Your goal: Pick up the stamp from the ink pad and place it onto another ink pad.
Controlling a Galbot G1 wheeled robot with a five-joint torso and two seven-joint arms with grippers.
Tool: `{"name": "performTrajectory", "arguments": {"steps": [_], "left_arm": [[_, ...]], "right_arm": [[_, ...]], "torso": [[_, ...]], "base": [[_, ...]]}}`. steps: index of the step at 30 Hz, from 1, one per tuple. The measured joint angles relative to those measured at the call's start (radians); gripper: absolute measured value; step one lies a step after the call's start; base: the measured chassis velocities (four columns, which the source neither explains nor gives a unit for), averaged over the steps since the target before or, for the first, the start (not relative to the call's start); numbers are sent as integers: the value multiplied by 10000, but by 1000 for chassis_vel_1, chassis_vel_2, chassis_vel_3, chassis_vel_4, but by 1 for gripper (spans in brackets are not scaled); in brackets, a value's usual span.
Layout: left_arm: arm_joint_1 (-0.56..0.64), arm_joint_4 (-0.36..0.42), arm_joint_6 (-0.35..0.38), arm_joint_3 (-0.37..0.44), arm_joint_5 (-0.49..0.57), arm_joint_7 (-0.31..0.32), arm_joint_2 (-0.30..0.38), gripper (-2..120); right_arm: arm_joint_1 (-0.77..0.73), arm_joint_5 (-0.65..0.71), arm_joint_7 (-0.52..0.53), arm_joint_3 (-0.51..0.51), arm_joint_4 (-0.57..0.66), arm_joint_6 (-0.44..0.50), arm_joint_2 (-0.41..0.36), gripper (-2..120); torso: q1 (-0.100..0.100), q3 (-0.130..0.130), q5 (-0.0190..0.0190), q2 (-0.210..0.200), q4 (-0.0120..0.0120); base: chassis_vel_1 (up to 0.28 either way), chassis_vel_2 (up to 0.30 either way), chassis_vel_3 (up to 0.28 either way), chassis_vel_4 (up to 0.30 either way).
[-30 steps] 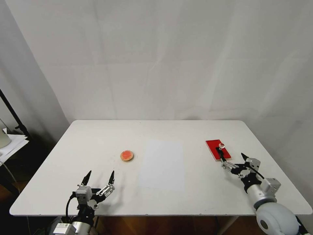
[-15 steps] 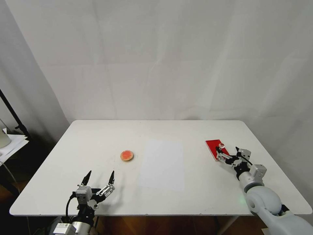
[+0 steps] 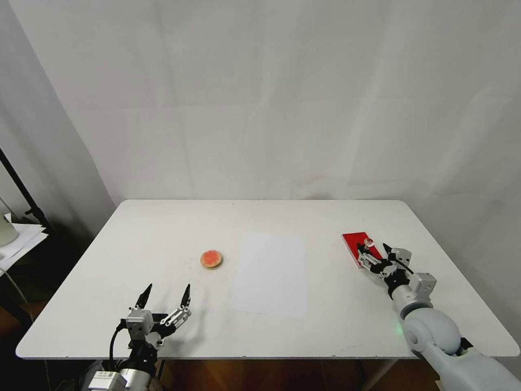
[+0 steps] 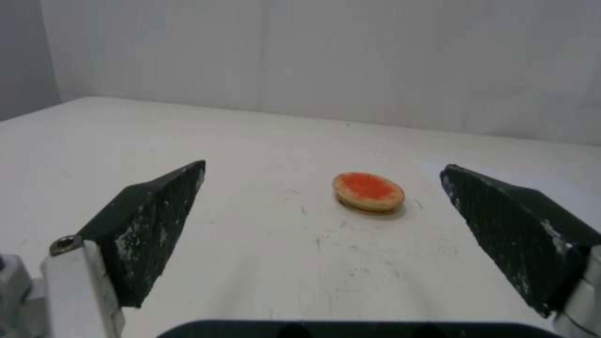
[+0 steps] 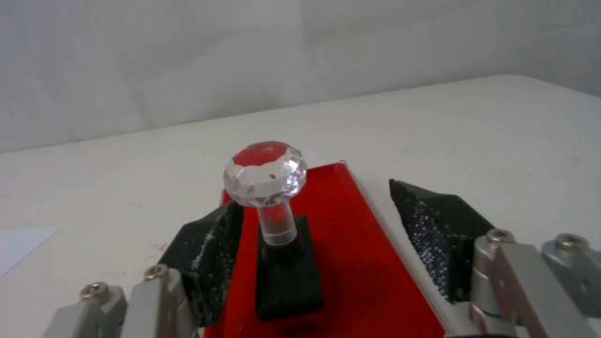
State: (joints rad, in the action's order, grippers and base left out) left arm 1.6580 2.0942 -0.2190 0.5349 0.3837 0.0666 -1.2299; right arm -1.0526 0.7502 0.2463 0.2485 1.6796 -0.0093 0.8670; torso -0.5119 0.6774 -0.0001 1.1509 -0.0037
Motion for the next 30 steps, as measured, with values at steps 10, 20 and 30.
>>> {"name": "performTrajectory", "arguments": {"steps": [10,20,30], "left_arm": [[0,0,0,0,0,0,0,100],[0,0,0,0,0,0,0,100],[-1,0,0,0,0,0,0,100]], "right_arm": [[32,-11,82,-92,30,-71,69,25],[19,-10,294,-242,99,-100,46,10],[245,209,150,-418,665,-120,-641,10]], "torso": [[0,0,0,0,0],[1,-1,-2,1,0],[0,0,6,1,-1]], "base": [[0,0,0,0],[0,0,0,0],[0,0,0,0]]}}
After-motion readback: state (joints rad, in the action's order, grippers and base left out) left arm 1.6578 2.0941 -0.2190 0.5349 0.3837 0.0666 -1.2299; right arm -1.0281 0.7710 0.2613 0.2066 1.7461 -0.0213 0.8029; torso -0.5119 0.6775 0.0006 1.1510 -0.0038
